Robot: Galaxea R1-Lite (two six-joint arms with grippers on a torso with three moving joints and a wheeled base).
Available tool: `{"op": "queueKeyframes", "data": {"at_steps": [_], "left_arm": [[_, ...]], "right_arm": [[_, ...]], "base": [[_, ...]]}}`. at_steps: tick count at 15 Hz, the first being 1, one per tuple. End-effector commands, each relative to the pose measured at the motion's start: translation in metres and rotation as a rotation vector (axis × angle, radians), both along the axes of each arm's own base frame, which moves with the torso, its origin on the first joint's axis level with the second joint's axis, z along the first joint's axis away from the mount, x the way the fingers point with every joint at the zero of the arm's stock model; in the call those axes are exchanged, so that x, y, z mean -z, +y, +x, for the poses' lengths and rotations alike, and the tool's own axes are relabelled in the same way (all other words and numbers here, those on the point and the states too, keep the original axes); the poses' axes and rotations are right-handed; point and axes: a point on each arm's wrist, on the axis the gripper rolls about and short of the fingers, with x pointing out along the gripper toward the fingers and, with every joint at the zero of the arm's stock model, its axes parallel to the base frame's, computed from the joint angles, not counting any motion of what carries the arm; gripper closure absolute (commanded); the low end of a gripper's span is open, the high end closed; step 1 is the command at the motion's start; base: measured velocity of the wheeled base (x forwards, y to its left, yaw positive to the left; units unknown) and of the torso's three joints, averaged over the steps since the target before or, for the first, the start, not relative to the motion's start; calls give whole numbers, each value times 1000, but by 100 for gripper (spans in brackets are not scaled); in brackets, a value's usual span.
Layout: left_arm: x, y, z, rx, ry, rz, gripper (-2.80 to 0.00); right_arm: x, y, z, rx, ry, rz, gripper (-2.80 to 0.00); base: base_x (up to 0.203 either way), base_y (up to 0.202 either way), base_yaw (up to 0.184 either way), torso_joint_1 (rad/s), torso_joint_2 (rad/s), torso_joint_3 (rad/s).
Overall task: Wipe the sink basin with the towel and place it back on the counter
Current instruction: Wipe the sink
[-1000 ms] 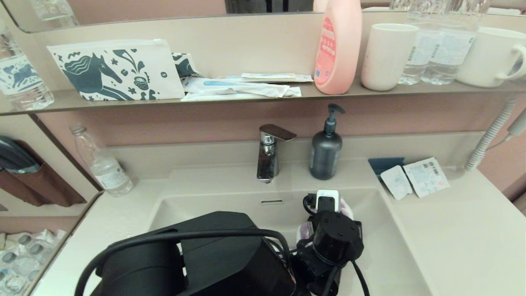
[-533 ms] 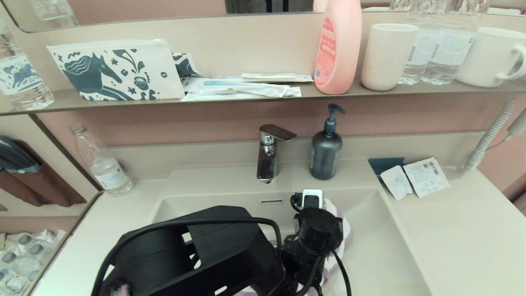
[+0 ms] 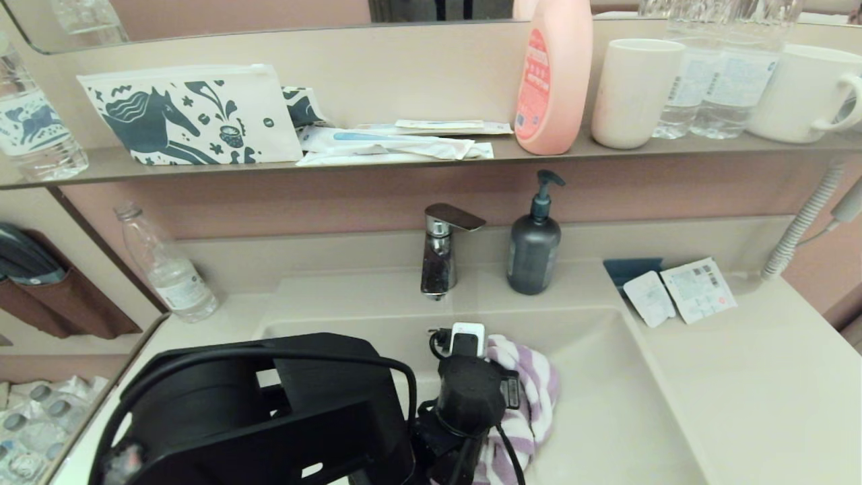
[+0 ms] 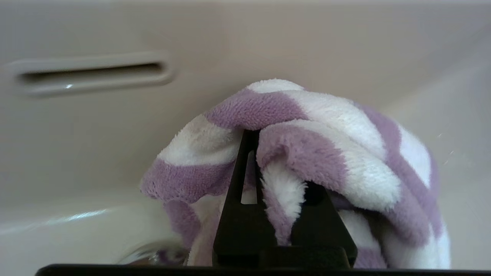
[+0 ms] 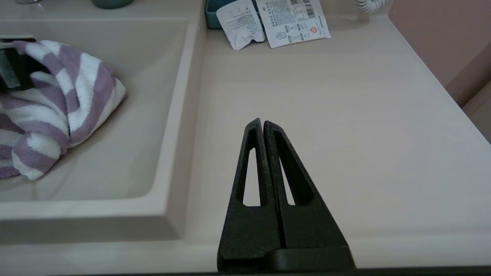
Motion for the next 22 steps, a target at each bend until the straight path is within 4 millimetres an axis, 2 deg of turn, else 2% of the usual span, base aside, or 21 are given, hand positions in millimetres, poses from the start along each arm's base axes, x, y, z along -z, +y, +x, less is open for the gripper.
{"op": "queueKeyframes", "data": {"at_steps": [1, 6, 9, 13, 16, 22], "left_arm": [[1, 19, -9, -15, 2, 9, 0], [5, 78, -11, -57, 44, 35, 0], [12, 127, 1, -68, 84, 67, 0], [8, 174, 28, -82, 79, 86, 0], [-11, 192, 43, -103, -2, 90, 0], [-17, 219, 61, -134, -55, 142, 0]], "right_arm": [[0, 0, 0, 0, 1, -1, 0], [0, 0, 0, 0, 0, -1, 0], [0, 0, 0, 0, 1, -1, 0], [0, 0, 0, 0, 0, -1, 0], [0, 0, 0, -1, 2, -1, 0], [0, 0, 0, -1, 1, -1, 0]], "base": [[0, 0, 0, 0, 0, 0], [0, 0, 0, 0, 0, 0], [0, 0, 0, 0, 0, 0], [0, 0, 0, 0, 0, 0], [0, 0, 0, 0, 0, 0], [0, 0, 0, 0, 0, 0]]}}
